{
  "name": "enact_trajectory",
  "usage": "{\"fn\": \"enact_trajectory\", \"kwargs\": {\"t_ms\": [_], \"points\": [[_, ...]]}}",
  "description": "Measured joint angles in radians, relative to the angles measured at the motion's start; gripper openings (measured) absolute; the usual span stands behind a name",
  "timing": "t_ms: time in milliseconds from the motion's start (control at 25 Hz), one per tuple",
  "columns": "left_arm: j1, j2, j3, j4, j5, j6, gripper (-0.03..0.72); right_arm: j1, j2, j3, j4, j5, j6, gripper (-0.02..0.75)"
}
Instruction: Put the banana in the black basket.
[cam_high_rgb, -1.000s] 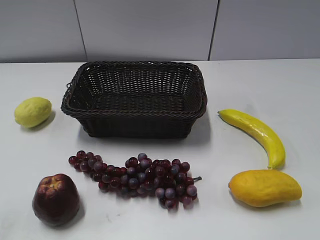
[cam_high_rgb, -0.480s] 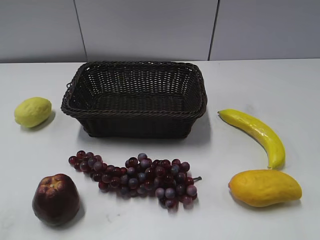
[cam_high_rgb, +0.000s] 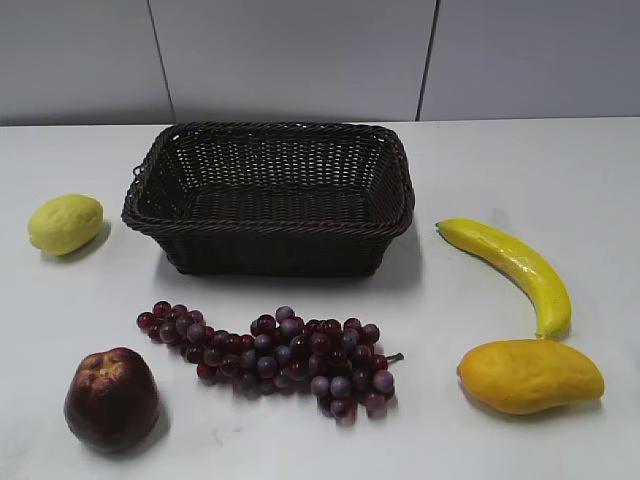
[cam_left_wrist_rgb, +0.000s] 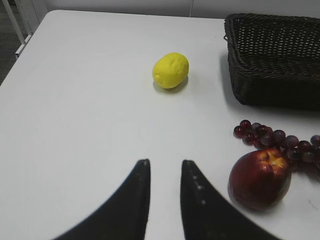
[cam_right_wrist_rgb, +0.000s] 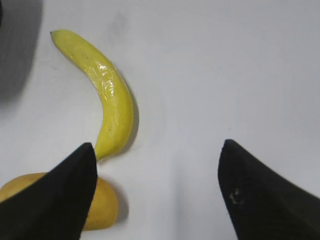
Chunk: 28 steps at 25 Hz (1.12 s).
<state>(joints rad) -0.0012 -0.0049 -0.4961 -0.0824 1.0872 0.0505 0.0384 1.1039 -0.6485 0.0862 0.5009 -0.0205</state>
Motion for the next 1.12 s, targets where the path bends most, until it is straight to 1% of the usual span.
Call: {"fn": "enact_trajectory", "kwargs": {"t_ms": [200,320,640,840,1120], "points": [[0.000,0.000,0.000,0.000,0.000,0.000,0.204,0.000,0.238,-0.170,0.003,0.141,-0.041,0.594],[0.000,0.000,0.000,0.000,0.000,0.000,0.204,0.017,0.354,-0.273,0.007,0.202,-0.051,0.594],[0.000,0.000,0.000,0.000,0.000,0.000,0.204,0.126,0.597,-0.478,0.008,0.271,-0.072,0.595],[0.000,0.000,0.000,0.000,0.000,0.000,0.204,0.156,0.723,-0.556,-0.008,0.274,-0.078,0.645],[0.000,0.000,0.000,0.000,0.000,0.000,0.204,0.156,0.853,-0.580,-0.026,0.277,-0.090,0.655]]}}
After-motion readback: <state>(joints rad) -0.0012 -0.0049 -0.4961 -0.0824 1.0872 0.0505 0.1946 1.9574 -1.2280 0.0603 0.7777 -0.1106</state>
